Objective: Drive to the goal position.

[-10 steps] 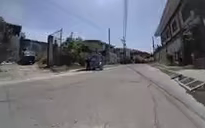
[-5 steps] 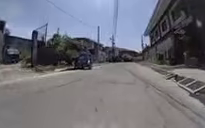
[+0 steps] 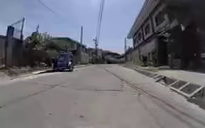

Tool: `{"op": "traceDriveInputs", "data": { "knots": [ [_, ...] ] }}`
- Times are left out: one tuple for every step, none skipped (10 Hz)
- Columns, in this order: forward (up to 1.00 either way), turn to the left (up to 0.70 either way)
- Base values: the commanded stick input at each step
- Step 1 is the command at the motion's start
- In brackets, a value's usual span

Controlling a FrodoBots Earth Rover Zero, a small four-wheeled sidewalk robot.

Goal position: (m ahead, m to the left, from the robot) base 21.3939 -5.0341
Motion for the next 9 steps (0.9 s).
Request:
{"op": "traceDriveInputs", "data": {
  "knots": [
    [1.00, 0.02],
    [1.00, 0.02],
    [1.00, 0.02],
    [1.00, 0.02],
    [1.00, 0.02],
    [1.00, 0.02],
    [1.00, 0.02],
    [1.00, 0.02],
    [1.00, 0.02]
  ]
}}
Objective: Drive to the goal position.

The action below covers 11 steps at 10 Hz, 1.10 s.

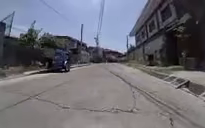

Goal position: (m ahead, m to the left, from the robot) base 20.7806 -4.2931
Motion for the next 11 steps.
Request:
{"op": "traceDriveInputs", "data": {
  "knots": [
    [1.00, 0.02],
    [1.00, -0.07],
    [1.00, -0.30],
    [1.00, -0.38],
    [1.00, -0.38],
    [1.00, -0.38],
    [1.00, -0.38],
    [1.00, -0.38],
    [1.00, -0.38],
    [1.00, -0.38],
    [1.00, -0.37]
  ]
}}
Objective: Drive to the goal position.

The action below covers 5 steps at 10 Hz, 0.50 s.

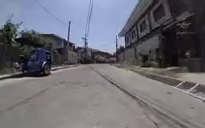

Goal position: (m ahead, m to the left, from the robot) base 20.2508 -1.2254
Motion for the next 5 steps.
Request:
{"op": "traceDriveInputs", "data": {
  "knots": [
    [1.00, -0.01],
    [1.00, 0.02],
    [1.00, 0.02],
    [1.00, 0.02],
    [1.00, 0.02]
  ]
}}
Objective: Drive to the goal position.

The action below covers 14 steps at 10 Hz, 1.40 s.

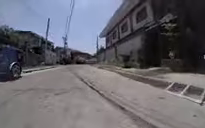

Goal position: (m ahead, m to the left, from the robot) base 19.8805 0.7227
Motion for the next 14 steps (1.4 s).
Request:
{"op": "traceDriveInputs", "data": {
  "knots": [
    [1.00, 0.02],
    [1.00, 0.02],
    [1.00, 0.02],
    [1.00, 0.02],
    [1.00, 0.02],
    [1.00, 0.02],
    [1.00, 0.02],
    [1.00, 0.02],
    [1.00, 0.02],
    [1.00, 0.02],
    [1.00, 0.02],
    [1.00, 0.02],
    [1.00, 0.02],
    [1.00, 0.02]
  ]
}}
